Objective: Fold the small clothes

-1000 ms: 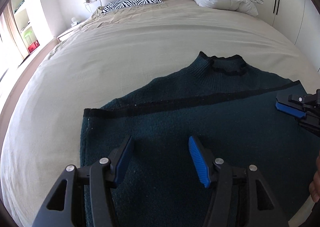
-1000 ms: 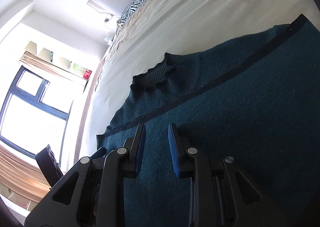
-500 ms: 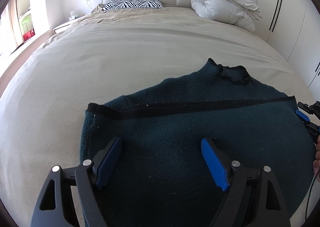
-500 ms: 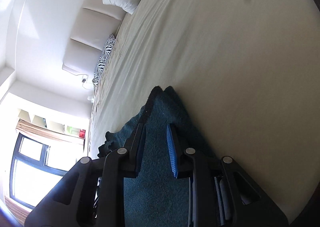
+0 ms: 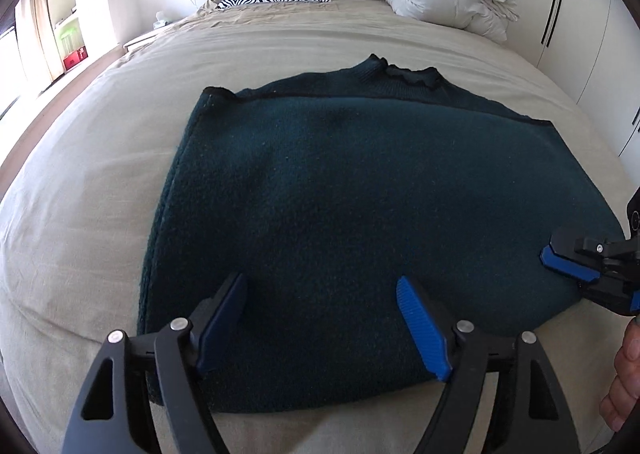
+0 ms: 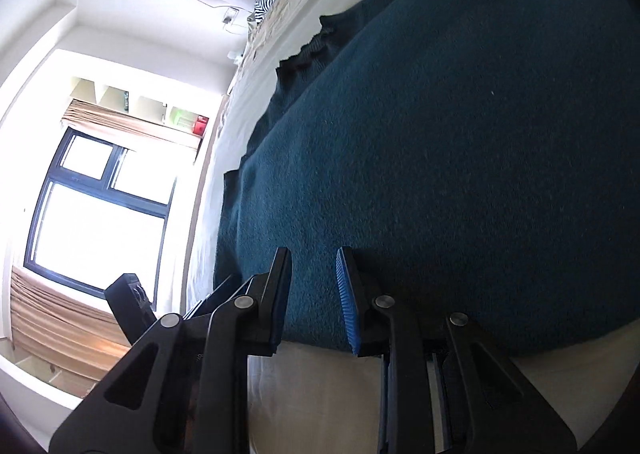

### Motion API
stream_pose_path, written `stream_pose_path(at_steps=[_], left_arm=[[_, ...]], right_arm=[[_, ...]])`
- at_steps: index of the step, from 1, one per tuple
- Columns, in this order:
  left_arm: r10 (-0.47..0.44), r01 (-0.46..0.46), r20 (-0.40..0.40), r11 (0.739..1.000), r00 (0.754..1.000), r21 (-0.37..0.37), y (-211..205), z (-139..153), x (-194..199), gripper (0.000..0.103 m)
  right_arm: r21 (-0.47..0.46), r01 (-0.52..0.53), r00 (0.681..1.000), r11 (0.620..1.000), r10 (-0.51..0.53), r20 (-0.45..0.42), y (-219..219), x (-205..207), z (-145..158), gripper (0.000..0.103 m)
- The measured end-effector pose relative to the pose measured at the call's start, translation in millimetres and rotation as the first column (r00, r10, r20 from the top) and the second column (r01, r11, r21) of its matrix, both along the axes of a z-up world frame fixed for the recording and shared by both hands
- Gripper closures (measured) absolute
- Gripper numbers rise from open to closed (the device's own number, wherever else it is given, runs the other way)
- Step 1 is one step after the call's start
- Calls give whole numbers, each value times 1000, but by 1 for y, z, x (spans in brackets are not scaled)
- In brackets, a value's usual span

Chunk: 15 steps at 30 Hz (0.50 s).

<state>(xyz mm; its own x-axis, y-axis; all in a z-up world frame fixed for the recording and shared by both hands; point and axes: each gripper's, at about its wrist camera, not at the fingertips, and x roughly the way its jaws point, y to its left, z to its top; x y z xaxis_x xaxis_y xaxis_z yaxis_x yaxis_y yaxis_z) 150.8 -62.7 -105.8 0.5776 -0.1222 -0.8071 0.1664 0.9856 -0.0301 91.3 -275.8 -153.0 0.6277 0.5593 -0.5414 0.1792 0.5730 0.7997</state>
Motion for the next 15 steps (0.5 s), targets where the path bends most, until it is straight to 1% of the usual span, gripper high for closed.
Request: stream_pose_path(at_steps=[2,4,7,8,9,12,15], left_arm=[[-15,15,-9,1000,1000,19,0,-1,-3,23],[-17,17,-18,1000,1000,11,2,-2,-2,23],[-21,21,-18,1000,1000,18,2,-3,-1,22],[-22,22,-16,1000,1000,19,2,-4,-1,22],[-22,22,-16,1000,1000,18,2,-4,-1,22],[-26,26,-16,1000,1000,12,3,-4,-1,22],[-32,32,-14,999,999,8,5,-4,0,22]], right_arm=[[30,17,999,999,-18,27,0,-18,-10,81],[28,66,997,997,-67,28,-17,-31,-11,81],[28,157,987,987,-158,19,-52,-56,-12,81],[25,193,981,981,-194,21,-75,-63,-10,81],[21,236,971,971,-237,22,-88,-76,-10,81],[28,369,929,929,-370,10,-121,-101,-8,81],[-15,445,896,895,-445,16,-142,-118,8,80]])
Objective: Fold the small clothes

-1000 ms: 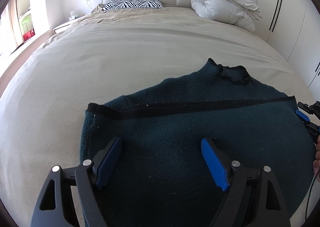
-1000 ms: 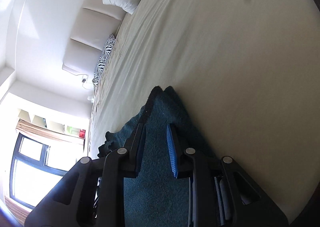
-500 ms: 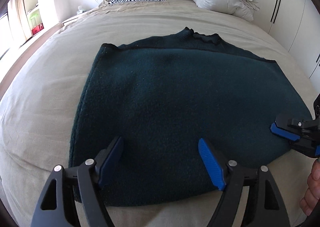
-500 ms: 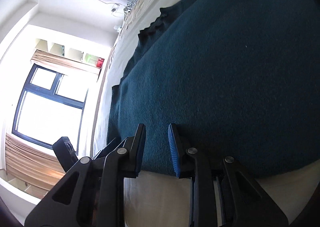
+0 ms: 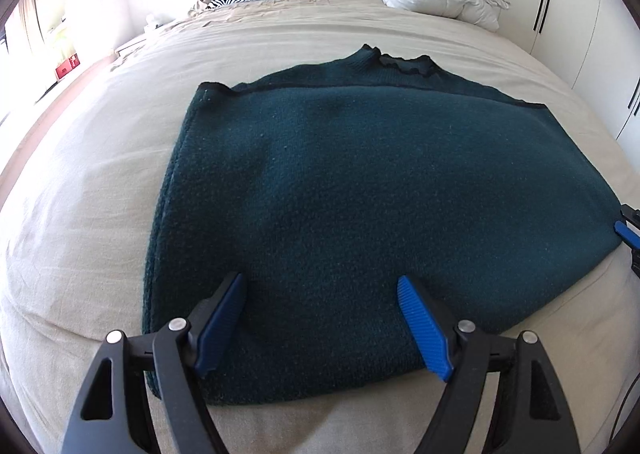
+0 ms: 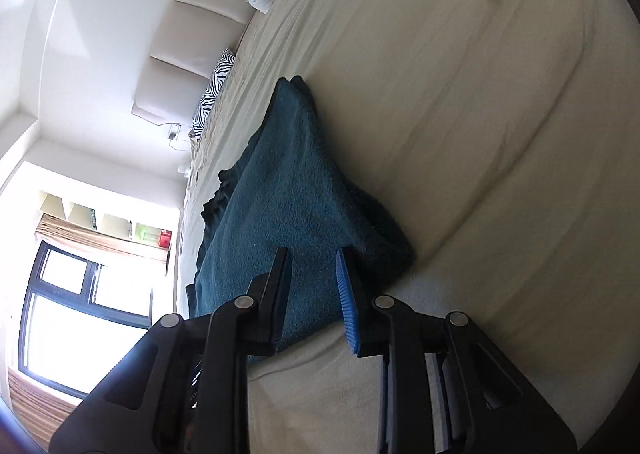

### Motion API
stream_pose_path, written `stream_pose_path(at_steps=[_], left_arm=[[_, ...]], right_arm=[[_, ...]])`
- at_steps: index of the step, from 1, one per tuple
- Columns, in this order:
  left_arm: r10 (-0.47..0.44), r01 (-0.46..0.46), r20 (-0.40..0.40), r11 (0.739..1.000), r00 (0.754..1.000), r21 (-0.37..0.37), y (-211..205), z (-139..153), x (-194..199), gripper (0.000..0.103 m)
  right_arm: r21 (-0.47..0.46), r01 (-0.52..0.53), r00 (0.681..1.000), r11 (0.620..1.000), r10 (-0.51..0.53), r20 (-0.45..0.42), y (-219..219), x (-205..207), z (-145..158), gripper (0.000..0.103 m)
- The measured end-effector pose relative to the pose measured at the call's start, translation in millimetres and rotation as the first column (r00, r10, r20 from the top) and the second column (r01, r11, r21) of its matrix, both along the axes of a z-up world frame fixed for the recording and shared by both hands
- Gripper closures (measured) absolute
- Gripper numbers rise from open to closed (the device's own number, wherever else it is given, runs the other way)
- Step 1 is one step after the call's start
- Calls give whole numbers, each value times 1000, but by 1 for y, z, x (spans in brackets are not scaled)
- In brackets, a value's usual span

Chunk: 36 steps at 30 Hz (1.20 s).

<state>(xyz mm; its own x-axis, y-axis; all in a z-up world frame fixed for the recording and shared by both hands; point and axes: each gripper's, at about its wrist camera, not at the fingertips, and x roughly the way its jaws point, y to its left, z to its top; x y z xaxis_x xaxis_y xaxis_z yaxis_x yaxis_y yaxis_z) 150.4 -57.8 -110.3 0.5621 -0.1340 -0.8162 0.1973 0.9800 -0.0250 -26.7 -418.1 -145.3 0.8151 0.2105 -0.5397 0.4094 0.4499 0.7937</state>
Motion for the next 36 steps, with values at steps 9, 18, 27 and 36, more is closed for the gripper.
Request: stream_pose_path(at_steps=[9,18,27,36], left_arm=[[47,-40,32,980,998,-196,38,17,-12,23],[38,-32,16,955,999,-295,80,15,-17,36],[234,-216,-34,818,972,-533,159,32,3,19],[83,-276,-297,660,951,-698,152,-10,58,24]], right_arm=[[-49,-214,975,976,216,58,73,70,38,80],[-68,-454,889,888,447,-95,151,156,-3,80],[-110,-297,954,949,299,2,87,112,28,41],[-17,-418,906,908,418,70,115,162,43,41]])
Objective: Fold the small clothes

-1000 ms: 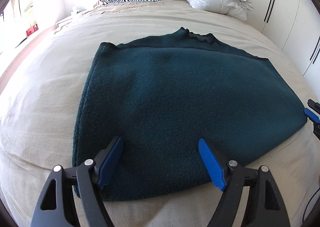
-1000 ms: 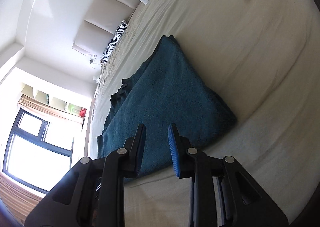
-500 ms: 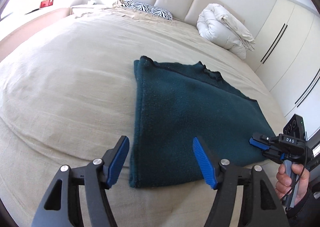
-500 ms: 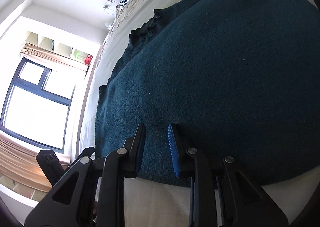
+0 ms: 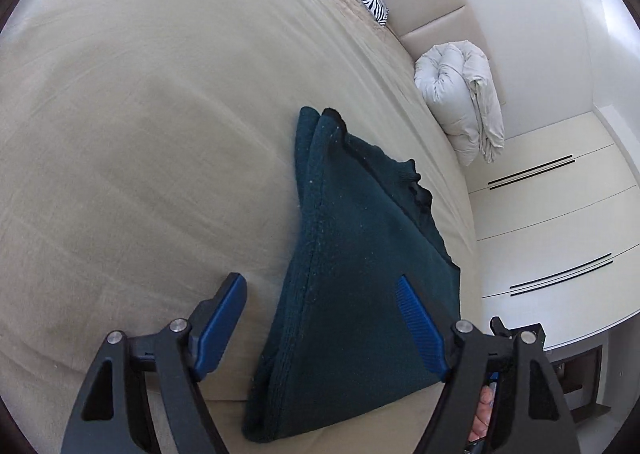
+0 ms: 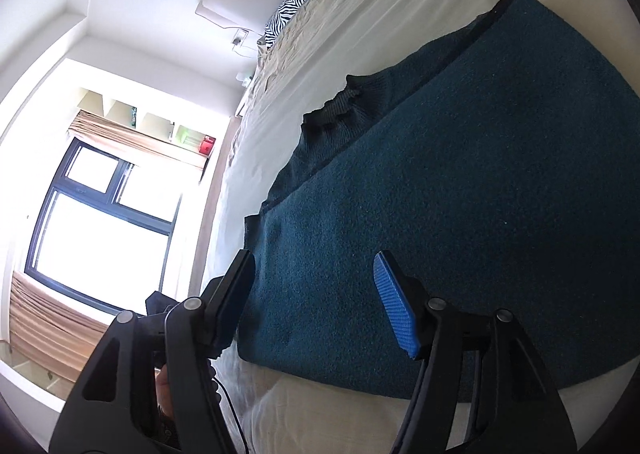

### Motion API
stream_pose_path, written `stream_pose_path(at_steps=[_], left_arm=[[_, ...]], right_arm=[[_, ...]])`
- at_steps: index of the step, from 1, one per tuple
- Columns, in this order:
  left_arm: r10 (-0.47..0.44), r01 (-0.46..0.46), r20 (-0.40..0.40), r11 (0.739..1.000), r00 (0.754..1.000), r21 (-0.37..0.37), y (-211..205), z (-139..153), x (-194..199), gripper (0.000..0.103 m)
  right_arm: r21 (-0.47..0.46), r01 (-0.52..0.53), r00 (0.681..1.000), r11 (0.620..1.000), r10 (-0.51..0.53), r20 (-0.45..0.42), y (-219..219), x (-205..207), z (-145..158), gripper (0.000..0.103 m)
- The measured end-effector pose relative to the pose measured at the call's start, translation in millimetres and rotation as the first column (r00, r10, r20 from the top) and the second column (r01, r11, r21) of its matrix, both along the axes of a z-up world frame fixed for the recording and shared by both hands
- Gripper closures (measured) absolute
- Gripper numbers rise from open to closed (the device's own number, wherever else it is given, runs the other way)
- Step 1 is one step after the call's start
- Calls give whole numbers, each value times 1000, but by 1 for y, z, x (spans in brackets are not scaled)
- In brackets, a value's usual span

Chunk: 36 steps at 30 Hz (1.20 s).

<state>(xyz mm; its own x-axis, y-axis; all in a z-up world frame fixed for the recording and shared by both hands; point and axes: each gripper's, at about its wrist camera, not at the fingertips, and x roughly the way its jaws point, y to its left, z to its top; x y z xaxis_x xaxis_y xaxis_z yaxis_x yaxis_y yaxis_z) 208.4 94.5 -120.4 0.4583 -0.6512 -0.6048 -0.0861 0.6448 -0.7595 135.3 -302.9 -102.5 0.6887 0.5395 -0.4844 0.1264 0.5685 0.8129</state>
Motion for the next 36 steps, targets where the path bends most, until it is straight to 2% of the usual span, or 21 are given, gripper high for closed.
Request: stream_pose_path(at_steps=[2,6,9,12,13,14,16,20,23,26,30,33,36], left_arm=[[-32,32,-25,999,999,1,-7,-2,5,24],[-91,83,-75,992,993,-97,-16,-9,12,25],[-110,98,-95,988,989,-120,-21,-13,15,27],[-101,72,-131,976,986,-206,-18,-22,17,40],[-100,66,-143,972,985,-225,-18,-26,17,48],[-101,64,-152,972,983,-227,-17,-28,16,57],[-104,69,-154,974,983,-216,-18,-31,15,65],[-76,38,-141,966,987,-255,-8,-37,14,80],[-55,17,-128,961,990,-275,1,-42,11,83],[-56,24,-111,962,992,-273,2,-42,10,84],[-60,34,-94,966,994,-258,0,-37,9,85],[-57,32,-88,966,995,-258,-4,-29,10,85],[-67,49,-66,970,996,-239,-14,-9,12,85]], right_arm=[[24,-28,1000,999,28,-2,11,12,-2,41],[66,-77,997,995,78,0,30,32,-5,41],[86,-104,994,991,105,-8,43,45,-7,41],[95,-132,991,987,134,-16,57,59,-8,41],[102,-143,989,984,146,-21,61,64,-8,41],[109,-155,987,982,159,-29,66,69,-10,41],[112,-176,983,978,181,-41,77,79,-11,41],[121,-238,967,964,247,-62,104,99,-15,41],[119,-277,952,953,290,-102,122,114,-24,41],[78,-306,938,949,314,-149,137,125,-35,43],[49,-316,938,947,320,-132,143,126,-41,45],[75,-307,944,949,313,-106,138,124,-44,46],[157,-284,950,946,300,-87,125,123,-48,45]])
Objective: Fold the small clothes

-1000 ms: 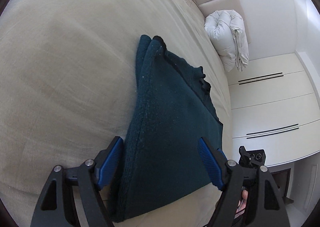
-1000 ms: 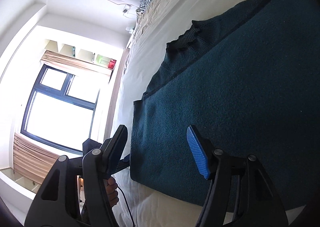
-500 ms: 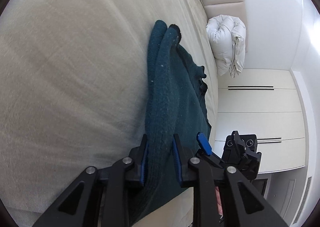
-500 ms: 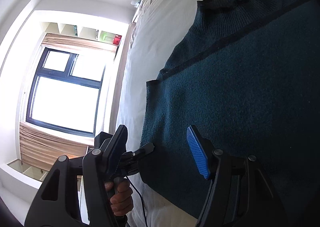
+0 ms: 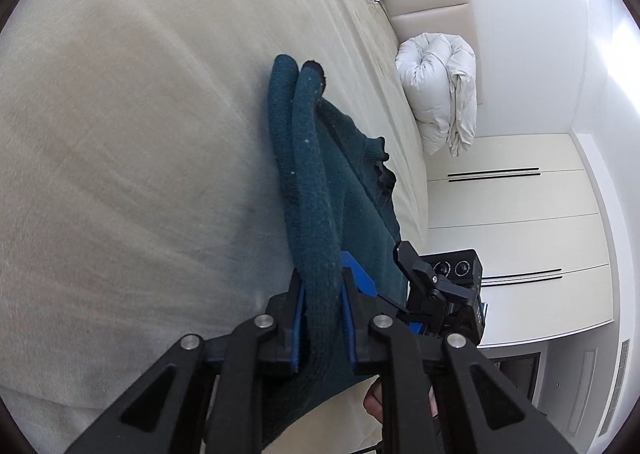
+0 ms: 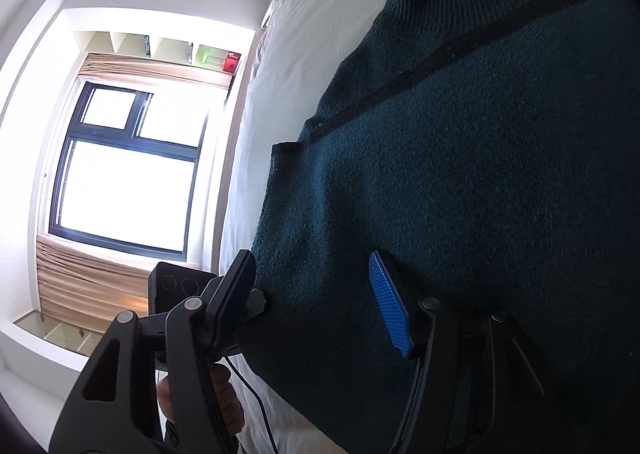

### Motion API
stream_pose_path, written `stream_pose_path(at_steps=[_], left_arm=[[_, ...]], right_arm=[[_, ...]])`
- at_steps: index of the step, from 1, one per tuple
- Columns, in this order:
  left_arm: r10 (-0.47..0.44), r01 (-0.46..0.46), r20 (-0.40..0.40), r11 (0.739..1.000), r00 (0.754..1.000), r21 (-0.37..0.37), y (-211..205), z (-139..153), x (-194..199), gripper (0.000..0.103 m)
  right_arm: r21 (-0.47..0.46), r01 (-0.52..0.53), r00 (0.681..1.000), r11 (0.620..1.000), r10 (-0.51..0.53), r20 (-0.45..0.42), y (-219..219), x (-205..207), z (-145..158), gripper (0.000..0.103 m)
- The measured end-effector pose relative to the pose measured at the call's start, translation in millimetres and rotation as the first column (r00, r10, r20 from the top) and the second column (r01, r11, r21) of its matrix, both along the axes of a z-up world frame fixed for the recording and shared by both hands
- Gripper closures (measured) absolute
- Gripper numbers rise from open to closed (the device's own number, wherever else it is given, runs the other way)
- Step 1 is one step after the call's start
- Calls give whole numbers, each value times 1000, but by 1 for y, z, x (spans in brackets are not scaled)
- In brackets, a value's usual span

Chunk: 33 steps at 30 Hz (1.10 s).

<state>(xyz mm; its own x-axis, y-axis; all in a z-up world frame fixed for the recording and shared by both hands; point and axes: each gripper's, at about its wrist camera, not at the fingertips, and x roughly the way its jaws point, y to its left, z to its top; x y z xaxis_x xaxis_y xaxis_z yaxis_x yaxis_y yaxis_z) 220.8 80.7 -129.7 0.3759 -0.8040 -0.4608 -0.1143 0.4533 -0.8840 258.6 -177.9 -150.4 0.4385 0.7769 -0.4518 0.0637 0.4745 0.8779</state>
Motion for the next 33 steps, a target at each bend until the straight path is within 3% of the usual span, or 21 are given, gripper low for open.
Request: stream_pose_path(at_steps=[5,8,10,13,20,21,23,25,33], left_arm=[[-55,52,70,997,996,52,-38,49,7,86],[-105,95,111,991,988,89,-77,72,12,86],[-147,132,131,984,980,117,-111,80,16,86],[-215,196,130,970,968,143,-166,77,22,86],[-273,264,99,960,957,88,-248,34,25,82],[-276,269,101,960,956,76,-253,30,24,79],[-274,273,102,962,956,22,-256,23,21,58],[-274,276,112,961,955,-3,-254,23,16,43],[-279,279,235,960,931,33,-219,53,-8,39]], right_arm=[[113,100,995,989,-98,-16,-45,-9,6,43],[208,137,990,968,-137,-13,-79,-18,12,43],[215,155,987,964,-158,-4,-103,-25,16,41],[212,180,983,961,-182,-11,-136,-36,15,41],[273,306,952,912,-295,-83,-220,-64,-5,42],[287,316,949,904,-304,-85,-230,-68,-7,42],[297,343,939,891,-332,-87,-245,-75,-8,42],[307,364,931,879,-352,-96,-255,-81,-10,42],[315,367,929,875,-364,-72,-265,-93,-9,39]])
